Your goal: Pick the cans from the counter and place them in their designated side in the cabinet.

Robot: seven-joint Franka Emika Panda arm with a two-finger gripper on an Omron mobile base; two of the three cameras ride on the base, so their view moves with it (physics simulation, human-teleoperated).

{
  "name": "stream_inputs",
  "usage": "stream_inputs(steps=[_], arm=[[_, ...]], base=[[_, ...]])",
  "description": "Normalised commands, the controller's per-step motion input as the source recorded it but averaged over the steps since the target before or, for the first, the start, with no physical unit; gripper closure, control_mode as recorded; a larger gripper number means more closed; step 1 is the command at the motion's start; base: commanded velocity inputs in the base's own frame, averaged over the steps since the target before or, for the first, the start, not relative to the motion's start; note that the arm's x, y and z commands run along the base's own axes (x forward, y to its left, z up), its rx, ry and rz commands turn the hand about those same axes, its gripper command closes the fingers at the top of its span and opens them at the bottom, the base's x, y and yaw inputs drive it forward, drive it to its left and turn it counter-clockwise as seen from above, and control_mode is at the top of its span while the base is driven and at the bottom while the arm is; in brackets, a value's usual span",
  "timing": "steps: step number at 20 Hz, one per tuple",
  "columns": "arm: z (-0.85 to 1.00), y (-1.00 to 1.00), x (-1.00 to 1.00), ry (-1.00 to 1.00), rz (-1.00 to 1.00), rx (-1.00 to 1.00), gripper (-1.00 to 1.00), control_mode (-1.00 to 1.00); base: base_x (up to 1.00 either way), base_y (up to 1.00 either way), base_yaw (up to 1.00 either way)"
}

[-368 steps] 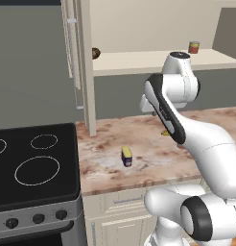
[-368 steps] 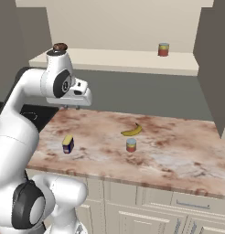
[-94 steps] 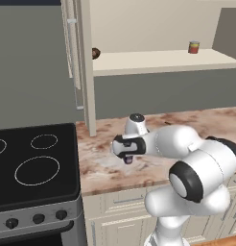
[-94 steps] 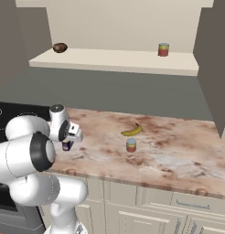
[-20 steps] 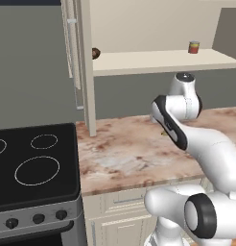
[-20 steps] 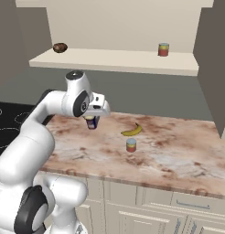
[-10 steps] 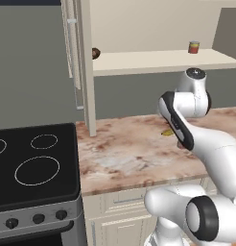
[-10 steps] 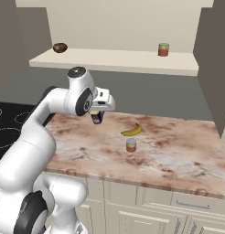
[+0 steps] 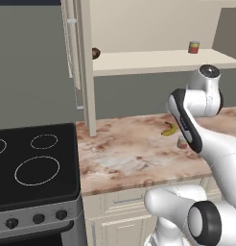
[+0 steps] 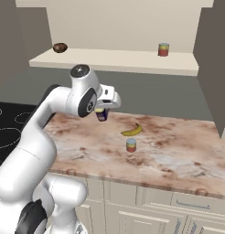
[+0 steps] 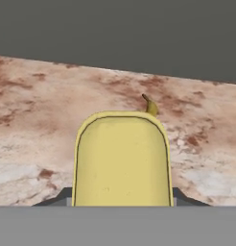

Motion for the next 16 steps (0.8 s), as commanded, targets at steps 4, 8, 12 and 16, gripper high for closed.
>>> stream_inputs(steps=[4,8,12,16], arm=[[0.28,-0.22,-0.16,-0.02,0.00,-0.01,1.00,-1.00],[0.29,-0.25,-0.17,-0.01,0.00,-0.01,1.00,-1.00],[0.27,-0.20,-0.12,-0.02,0.00,-0.01,1.00,-1.00],[0.24,-0.12,-0.07,-0.06,0.00,0.00,1.00,-1.00]], base=[[0.00,0.00,0.00],[0.00,0.00,0.00],[0.00,0.00,0.00],[0.00,0.00,0.00]])
